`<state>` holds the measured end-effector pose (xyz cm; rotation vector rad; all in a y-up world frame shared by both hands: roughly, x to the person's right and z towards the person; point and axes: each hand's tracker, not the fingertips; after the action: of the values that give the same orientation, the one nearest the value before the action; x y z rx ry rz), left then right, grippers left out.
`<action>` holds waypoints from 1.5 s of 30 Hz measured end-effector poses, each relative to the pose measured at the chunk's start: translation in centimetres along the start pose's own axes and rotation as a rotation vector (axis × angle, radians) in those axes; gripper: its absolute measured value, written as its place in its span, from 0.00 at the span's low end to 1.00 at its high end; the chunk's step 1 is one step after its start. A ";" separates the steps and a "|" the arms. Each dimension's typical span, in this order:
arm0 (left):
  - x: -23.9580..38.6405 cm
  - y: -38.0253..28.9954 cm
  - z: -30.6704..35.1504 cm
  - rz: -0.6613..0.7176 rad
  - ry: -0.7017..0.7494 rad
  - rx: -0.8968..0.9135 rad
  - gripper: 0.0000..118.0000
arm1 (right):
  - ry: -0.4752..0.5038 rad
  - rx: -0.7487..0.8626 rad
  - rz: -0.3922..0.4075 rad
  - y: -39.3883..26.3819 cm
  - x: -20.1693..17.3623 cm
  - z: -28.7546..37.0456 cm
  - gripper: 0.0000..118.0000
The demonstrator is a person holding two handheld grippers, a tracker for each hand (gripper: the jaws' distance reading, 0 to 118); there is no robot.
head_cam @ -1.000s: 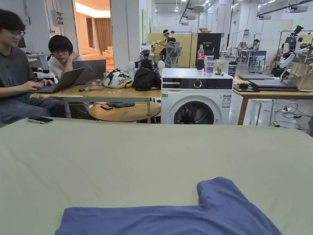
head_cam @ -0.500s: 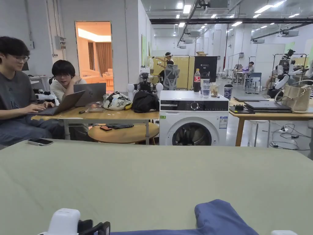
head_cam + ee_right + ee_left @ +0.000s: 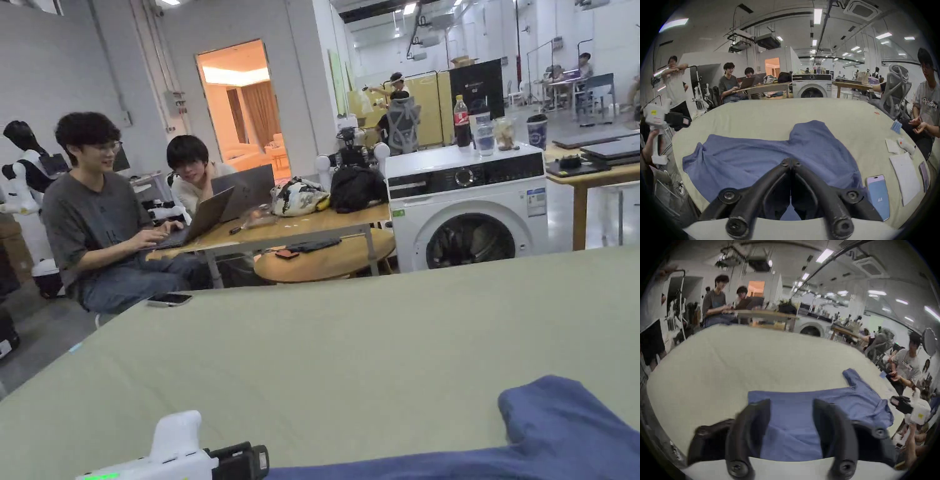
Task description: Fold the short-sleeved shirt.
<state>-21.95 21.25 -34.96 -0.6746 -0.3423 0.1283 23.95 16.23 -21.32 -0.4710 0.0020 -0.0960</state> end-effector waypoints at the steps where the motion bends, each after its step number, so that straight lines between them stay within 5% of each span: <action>1: -0.9 0.4 -1.2 0.002 0.039 -0.027 0.49 | 0.006 -0.001 -0.009 -0.1 0.2 0.0 0.00; 11: -8.0 2.2 -16.5 0.109 0.183 -0.328 0.49 | -0.068 -0.072 -0.034 -1.5 4.2 0.5 0.00; 13: -8.2 1.5 -17.9 0.139 0.195 -0.382 0.41 | -0.093 -0.090 -0.035 -1.4 5.1 0.4 0.00; 16: -5.5 1.1 -16.5 -0.009 0.248 -0.341 0.36 | -0.111 -0.094 -0.054 -1.1 6.1 0.1 0.00; 20: -3.0 1.5 -16.1 -0.108 0.265 -0.380 0.09 | -0.116 -0.121 -0.070 1.5 7.0 -2.7 0.00; 21: -2.5 1.5 -16.1 -0.122 0.263 -0.386 0.00 | -0.118 -0.122 -0.071 2.5 7.4 -3.5 0.14; 23: -1.9 1.2 -16.4 -0.133 0.264 -0.398 0.00 | -0.126 -0.140 -0.075 4.5 8.5 -5.6 0.48; 24: -1.8 1.2 -16.6 -0.143 0.273 -0.408 0.00 | -0.126 -0.158 -0.077 5.5 9.3 -6.9 0.52; 29: -2.2 1.8 -17.0 -0.104 0.271 -0.449 0.00 | -0.152 -0.413 -0.134 8.0 13.9 -16.3 0.49; 31: -1.9 1.8 -16.9 -0.100 0.272 -0.458 0.00 | -0.214 -0.488 -0.077 7.7 14.6 -19.4 0.24; 36: -2.4 1.9 -17.4 -0.116 0.275 -0.455 0.00 | -0.215 -0.548 0.038 5.9 14.2 -22.2 0.00; 40: -3.0 2.0 -16.8 -0.109 0.261 -0.429 0.00 | -0.182 -0.532 -0.005 6.3 14.5 -21.4 0.00; 43: -2.8 1.6 -11.3 -0.094 0.181 -0.116 0.00 | -0.152 -0.416 -0.058 7.6 14.3 -16.8 0.00; 45: -2.8 1.4 -7.6 -0.072 0.069 -0.103 0.00 | -0.120 -0.350 -0.080 8.0 14.3 -13.2 0.00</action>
<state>-21.93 17.19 -42.17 -0.7654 -0.3078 0.0192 38.63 16.03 -36.41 -0.8265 -0.1196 -0.1471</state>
